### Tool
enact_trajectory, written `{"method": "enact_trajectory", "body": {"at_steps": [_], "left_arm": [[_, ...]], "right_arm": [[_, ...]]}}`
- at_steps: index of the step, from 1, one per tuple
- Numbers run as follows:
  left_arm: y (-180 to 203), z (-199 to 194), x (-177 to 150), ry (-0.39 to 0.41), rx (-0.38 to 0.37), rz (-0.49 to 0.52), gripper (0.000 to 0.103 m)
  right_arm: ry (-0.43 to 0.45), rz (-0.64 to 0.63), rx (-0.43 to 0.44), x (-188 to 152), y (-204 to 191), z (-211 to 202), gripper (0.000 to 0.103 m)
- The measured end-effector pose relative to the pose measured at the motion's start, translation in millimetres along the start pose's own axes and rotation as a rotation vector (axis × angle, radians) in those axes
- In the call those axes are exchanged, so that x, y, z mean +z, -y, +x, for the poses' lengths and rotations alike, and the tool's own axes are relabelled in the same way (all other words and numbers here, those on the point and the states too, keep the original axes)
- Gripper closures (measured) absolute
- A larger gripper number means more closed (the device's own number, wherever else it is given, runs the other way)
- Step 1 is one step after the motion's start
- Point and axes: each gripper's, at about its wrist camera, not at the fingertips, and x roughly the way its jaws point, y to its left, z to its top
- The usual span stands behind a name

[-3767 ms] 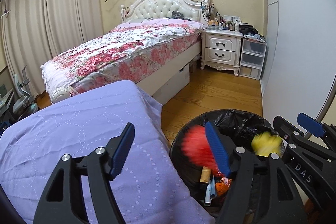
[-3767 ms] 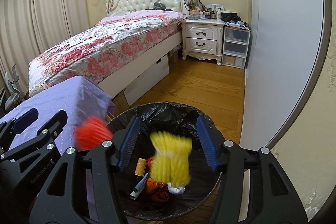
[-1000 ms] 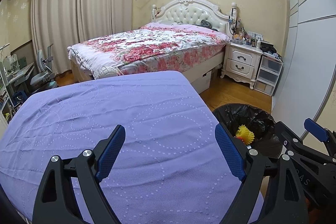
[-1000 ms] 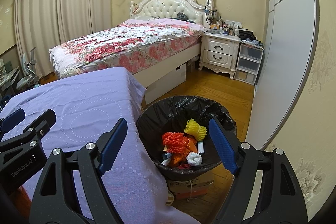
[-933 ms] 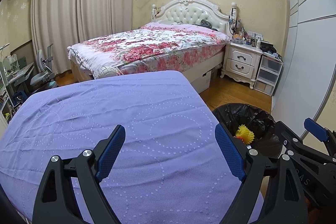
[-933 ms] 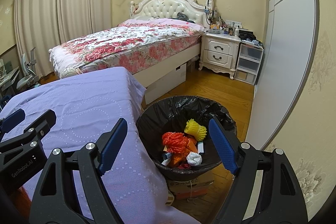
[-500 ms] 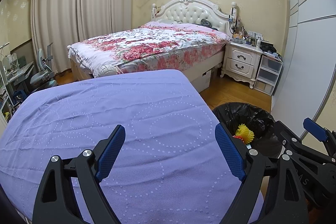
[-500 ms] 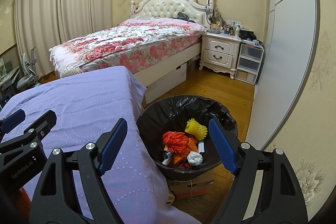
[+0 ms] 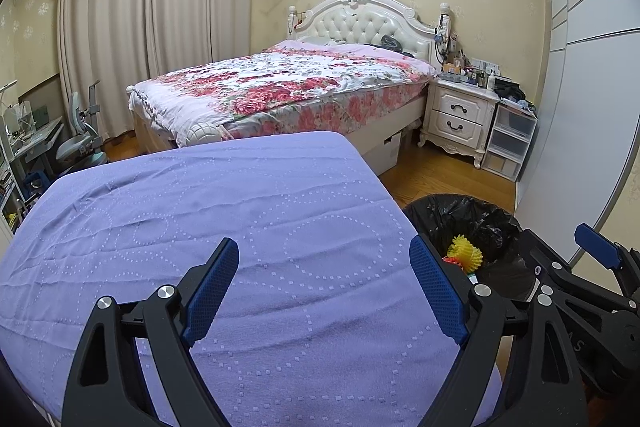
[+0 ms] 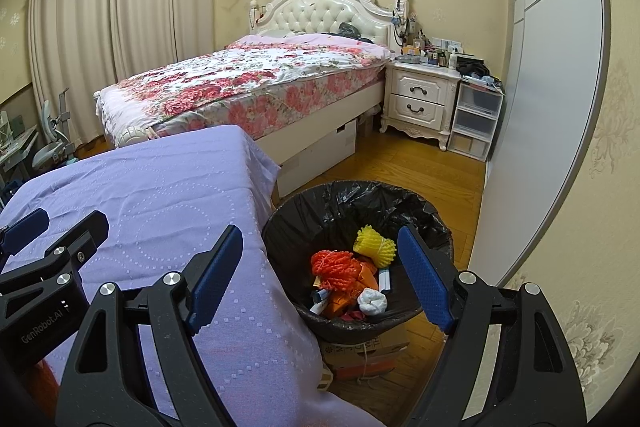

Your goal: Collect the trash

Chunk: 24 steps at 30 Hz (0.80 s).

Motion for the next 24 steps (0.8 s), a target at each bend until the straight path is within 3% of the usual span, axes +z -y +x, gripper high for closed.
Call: {"method": "enact_trajectory", "body": {"at_steps": [24], "left_arm": [[-0.6, -1.1, -4.8, -0.022, 0.002, -0.033, 0.018]], "right_arm": [[-0.004, -0.002, 0.001, -0.4, -3.6, -0.5, 0.025]]}}
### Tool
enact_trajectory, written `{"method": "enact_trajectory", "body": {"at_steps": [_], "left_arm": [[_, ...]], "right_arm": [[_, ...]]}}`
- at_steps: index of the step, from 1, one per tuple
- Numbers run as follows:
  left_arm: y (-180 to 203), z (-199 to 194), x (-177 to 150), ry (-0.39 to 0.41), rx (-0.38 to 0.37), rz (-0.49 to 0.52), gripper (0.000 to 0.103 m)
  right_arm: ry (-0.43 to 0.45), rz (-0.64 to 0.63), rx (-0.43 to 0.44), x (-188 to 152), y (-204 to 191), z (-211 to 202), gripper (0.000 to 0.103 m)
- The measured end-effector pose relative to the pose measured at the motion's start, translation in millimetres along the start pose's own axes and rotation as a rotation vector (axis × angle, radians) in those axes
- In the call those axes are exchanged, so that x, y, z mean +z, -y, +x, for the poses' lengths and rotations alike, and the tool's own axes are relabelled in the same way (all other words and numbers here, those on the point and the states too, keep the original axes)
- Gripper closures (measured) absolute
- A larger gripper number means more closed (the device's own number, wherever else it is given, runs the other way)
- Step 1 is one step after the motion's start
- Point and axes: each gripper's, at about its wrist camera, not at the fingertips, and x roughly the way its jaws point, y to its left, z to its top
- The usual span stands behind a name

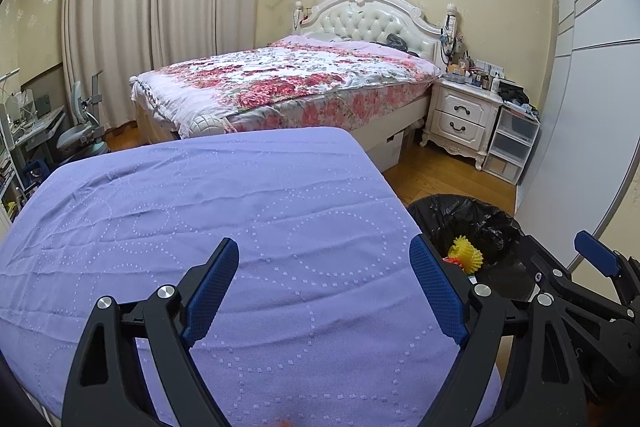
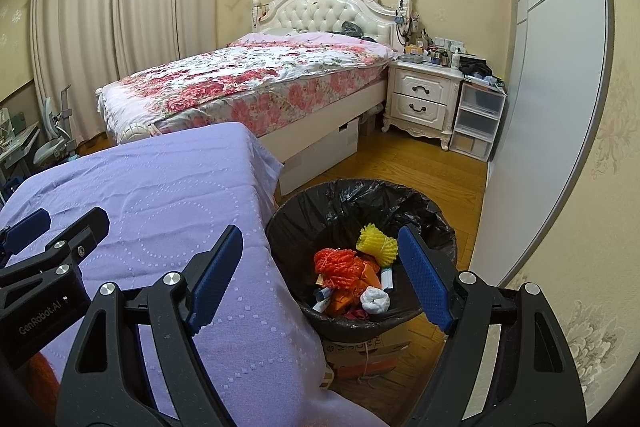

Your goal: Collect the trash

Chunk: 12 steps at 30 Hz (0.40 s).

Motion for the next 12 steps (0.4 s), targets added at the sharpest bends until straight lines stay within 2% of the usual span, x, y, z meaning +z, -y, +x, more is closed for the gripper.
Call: {"method": "enact_trajectory", "body": {"at_steps": [12], "left_arm": [[-15.4, 7.4, -0.4, -0.044, 0.021, -0.020, 0.018]], "right_arm": [[-0.011, -0.015, 0.014, -6.6, -14.6, -0.1, 0.025]]}}
